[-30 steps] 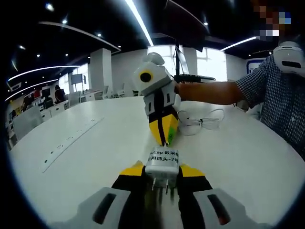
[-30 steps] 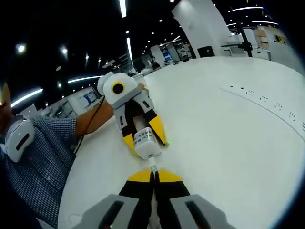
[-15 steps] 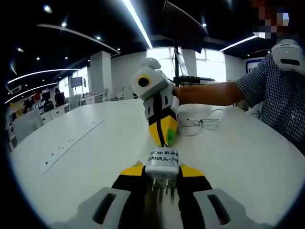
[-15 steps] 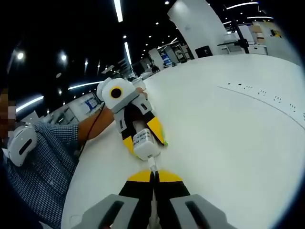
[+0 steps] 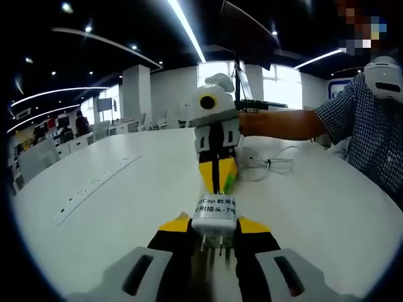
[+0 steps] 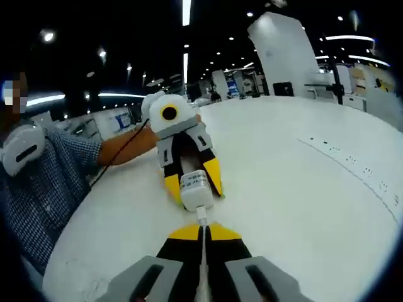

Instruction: Plug the desk Type‑C cable into the charger adapter.

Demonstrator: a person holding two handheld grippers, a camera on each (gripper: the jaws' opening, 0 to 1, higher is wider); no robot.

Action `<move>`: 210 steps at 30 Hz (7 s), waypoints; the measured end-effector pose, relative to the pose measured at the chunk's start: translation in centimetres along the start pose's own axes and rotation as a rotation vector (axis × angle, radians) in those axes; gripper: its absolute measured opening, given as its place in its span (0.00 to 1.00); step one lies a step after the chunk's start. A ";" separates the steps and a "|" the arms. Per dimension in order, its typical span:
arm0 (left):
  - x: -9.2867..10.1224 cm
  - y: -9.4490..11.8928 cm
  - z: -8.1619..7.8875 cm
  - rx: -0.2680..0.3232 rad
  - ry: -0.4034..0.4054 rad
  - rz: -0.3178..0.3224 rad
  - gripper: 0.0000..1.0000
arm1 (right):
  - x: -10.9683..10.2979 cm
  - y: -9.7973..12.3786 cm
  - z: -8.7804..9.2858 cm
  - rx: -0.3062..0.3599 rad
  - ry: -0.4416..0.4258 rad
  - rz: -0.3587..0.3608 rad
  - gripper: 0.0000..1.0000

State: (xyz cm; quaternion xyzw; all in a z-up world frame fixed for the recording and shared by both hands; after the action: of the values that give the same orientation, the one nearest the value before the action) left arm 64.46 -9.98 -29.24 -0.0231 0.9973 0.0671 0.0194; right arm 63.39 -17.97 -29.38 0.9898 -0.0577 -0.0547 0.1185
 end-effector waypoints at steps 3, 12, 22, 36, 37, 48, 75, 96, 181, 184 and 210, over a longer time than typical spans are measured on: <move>0.0 0.0 0.0 -0.005 0.002 -0.001 0.26 | -0.2 0.0 0.2 -0.018 -0.003 0.011 0.05; 0.0 0.0 0.0 -0.008 0.006 0.001 0.26 | -0.4 -0.2 0.3 -0.037 0.086 0.001 0.05; -0.1 -0.1 0.0 -0.029 0.017 0.006 0.25 | 0.2 -0.2 0.3 -0.032 0.045 0.013 0.04; -0.3 -0.4 0.0 -0.046 0.021 0.007 0.25 | 0.7 -0.3 0.3 0.001 0.000 0.022 0.02; -0.3 -0.4 0.0 -0.043 0.021 0.007 0.25 | 0.7 -0.3 0.3 0.001 -0.003 0.020 0.02; -0.4 -0.8 -0.1 -0.046 0.015 0.010 0.25 | 0.6 -0.7 0.0 0.003 -0.011 0.027 0.02; 0.1 -0.9 -0.2 0.000 -0.009 0.006 0.26 | -0.1 -0.7 -0.5 -0.006 0.026 0.003 0.04; -0.4 -0.5 -0.2 -0.062 -0.014 -0.034 0.27 | 0.6 -0.4 0.1 -0.011 0.002 0.052 0.05; 10.2 11.7 -3.7 -0.049 0.124 -0.830 0.48 | -10.8 9.7 -0.9 0.070 -0.040 0.799 0.57; 11.1 13.2 -3.9 -0.054 0.113 -0.879 0.48 | -12.4 10.6 -0.6 0.064 -0.038 0.837 0.57; 23.2 17.9 -4.2 -0.049 0.098 -1.076 0.47 | -25.2 14.4 2.0 0.160 -0.133 1.029 0.55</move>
State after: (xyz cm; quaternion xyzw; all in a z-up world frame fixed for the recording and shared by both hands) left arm 40.29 6.20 -23.67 -0.5339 0.8426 0.0699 0.0042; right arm 36.75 -29.13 -25.50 0.8337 -0.5479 -0.0477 0.0502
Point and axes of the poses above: the point that each gripper's makers call its tool centre point, and the gripper's own axes: y roughly backward along the fingers, x roughly to its right, z roughly out of its underside, the point moved 3 cm from there along y, roughly backward along the fingers, and after that the axes turned 13 degrees about x, right-handed, at the moved point
